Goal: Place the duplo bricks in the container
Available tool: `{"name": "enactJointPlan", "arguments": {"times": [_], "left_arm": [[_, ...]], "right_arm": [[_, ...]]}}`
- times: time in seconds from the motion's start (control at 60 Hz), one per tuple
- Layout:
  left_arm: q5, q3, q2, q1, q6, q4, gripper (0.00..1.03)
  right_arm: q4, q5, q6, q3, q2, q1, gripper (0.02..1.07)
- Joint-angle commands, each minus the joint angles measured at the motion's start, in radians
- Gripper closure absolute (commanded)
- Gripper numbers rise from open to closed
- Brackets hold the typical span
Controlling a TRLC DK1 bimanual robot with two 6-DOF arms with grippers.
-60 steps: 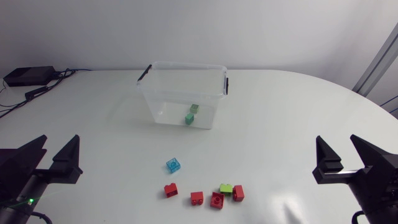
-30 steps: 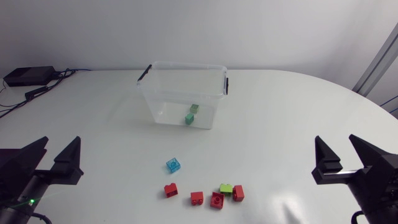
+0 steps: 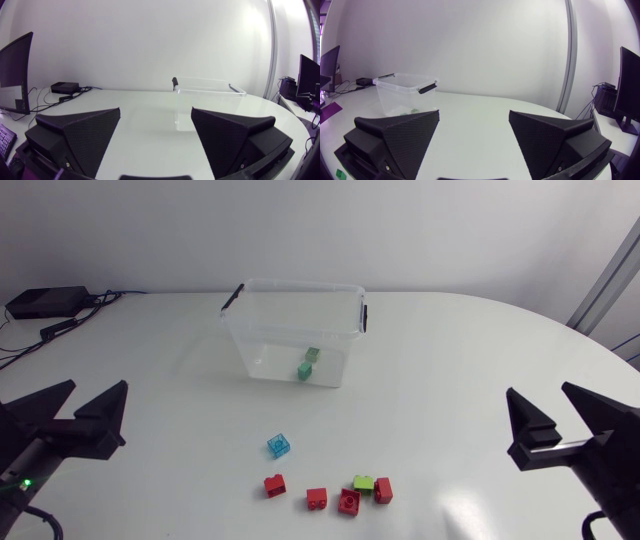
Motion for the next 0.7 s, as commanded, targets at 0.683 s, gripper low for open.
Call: {"name": "enactJointPlan", "arguments": {"times": [0.683], "left_arm": [[-0.025, 0.449, 0.709, -0.261, 0.01, -0.312, 0.08]], "right_arm": [[-0.063, -0.104, -0.003, 0.235, 0.626, 0.053, 0.06]]}}
